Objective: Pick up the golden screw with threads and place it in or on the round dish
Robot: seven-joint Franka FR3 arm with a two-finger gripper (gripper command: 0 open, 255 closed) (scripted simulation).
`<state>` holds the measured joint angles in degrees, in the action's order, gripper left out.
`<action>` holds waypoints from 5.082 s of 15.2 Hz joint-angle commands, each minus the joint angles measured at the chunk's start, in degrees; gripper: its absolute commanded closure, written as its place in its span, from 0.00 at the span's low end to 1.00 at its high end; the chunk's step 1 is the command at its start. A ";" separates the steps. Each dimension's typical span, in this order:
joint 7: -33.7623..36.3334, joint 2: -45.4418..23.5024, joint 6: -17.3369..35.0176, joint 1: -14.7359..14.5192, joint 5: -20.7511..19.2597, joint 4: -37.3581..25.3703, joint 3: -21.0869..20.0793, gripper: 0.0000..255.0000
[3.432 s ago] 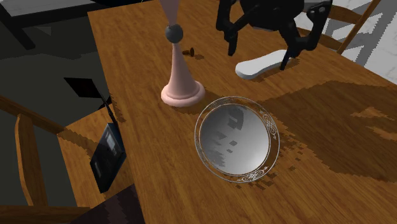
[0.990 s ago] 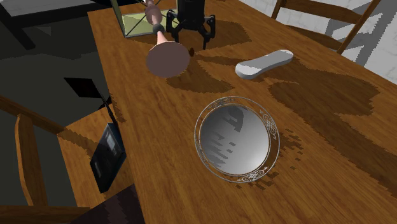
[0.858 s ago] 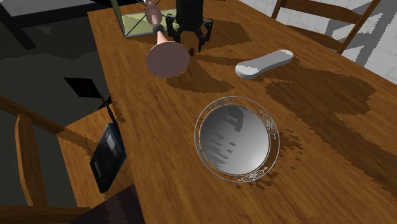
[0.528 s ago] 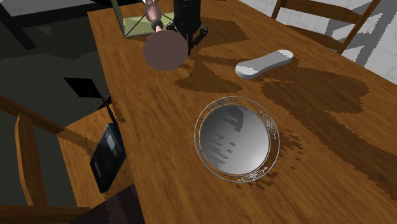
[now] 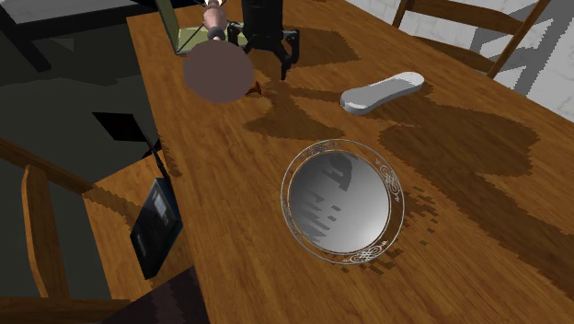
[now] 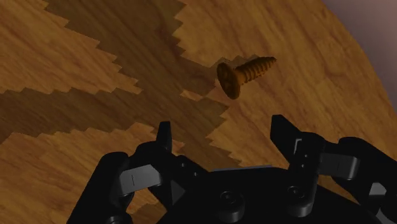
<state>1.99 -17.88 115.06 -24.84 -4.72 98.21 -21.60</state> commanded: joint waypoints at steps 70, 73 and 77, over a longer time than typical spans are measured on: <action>-11.37 35.09 -12.31 5.86 8.58 21.46 8.49 1.00; -15.37 39.10 -12.60 7.01 8.44 25.29 11.27 1.00; -20.63 43.78 -13.21 8.65 7.48 29.50 15.17 1.00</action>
<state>-17.08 25.07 101.88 -16.71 3.13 126.87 -7.52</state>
